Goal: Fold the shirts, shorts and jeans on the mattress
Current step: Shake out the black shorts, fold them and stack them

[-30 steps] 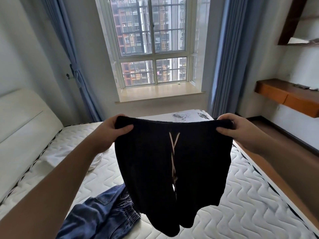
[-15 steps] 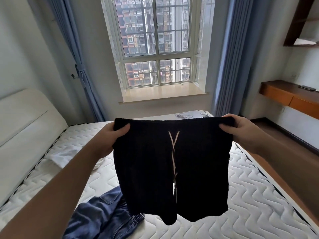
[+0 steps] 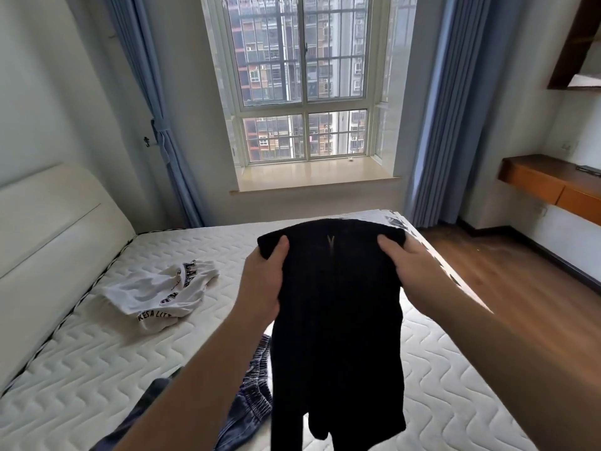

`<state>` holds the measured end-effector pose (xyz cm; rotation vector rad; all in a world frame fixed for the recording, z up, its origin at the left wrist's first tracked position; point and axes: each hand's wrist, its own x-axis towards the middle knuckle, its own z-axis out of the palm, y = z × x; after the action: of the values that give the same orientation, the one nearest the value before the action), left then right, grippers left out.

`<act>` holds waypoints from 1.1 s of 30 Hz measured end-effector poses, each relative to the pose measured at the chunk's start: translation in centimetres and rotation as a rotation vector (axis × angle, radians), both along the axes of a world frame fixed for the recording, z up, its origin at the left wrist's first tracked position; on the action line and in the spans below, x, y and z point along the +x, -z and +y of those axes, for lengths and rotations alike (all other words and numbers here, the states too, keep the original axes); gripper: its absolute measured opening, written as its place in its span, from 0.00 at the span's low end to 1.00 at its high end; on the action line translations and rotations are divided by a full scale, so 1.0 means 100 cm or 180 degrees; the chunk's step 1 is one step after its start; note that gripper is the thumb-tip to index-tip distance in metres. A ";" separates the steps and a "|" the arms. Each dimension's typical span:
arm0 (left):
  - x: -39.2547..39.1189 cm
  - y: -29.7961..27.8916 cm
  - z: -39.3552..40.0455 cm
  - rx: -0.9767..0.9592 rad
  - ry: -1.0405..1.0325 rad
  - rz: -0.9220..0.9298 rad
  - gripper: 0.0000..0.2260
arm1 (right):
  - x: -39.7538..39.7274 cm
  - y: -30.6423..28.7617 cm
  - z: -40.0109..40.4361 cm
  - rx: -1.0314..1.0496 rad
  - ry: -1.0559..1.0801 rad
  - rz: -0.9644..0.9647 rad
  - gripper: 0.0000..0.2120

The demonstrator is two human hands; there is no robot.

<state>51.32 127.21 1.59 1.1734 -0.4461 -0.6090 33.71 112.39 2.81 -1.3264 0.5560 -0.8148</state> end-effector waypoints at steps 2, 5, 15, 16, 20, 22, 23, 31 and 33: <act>-0.014 0.002 -0.004 0.0162 -0.0103 -0.0374 0.09 | 0.005 0.002 0.013 -0.0315 0.0066 0.0175 0.08; -0.033 0.005 -0.007 0.0438 -0.0401 -0.1260 0.06 | 0.010 0.005 0.028 -0.0740 0.0134 0.0489 0.05; -0.056 0.005 -0.001 0.0515 -0.0661 -0.1794 0.05 | 0.006 0.003 0.066 -0.1173 -0.0496 0.0606 0.16; -0.056 0.002 0.000 0.0545 -0.0659 -0.1735 0.05 | 0.006 0.000 0.066 -0.0957 -0.0707 0.0557 0.17; -0.054 -0.008 0.002 0.0532 -0.0226 -0.1122 0.20 | 0.007 -0.003 0.060 -0.0421 -0.1202 0.0572 0.20; -0.052 -0.009 0.001 0.0339 0.0281 -0.0742 0.29 | 0.006 -0.001 0.057 -0.0634 -0.1241 0.0647 0.18; -0.052 -0.009 0.000 0.0285 0.0349 -0.0816 0.31 | 0.005 0.001 0.056 -0.0738 -0.1273 0.0657 0.18; -0.029 -0.006 0.001 0.0366 0.0058 -0.0730 0.14 | -0.008 0.011 0.025 -0.0994 -0.0308 0.0239 0.16; -0.023 -0.006 0.003 0.0295 0.0343 -0.0664 0.12 | -0.010 0.019 0.010 -0.1074 0.0169 0.0373 0.14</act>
<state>49.07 127.55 2.21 1.3137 -0.6675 -0.6078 32.68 113.44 0.91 -1.6826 0.5642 -0.9060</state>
